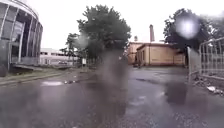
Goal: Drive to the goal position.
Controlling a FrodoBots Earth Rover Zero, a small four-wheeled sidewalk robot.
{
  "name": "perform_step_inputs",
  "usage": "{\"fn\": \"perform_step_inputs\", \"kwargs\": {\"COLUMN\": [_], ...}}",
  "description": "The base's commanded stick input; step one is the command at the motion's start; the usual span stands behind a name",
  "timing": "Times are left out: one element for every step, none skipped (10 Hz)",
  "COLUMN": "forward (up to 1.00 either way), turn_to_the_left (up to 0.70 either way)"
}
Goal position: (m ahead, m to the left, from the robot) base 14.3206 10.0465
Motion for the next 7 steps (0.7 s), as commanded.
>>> {"fn": "perform_step_inputs", "kwargs": {"forward": [0.70, 0.70, 0.70, 0.70, 0.70, 0.70, 0.70], "turn_to_the_left": [0.00, -0.01, -0.10, -0.14, -0.14, -0.14, -0.14]}}
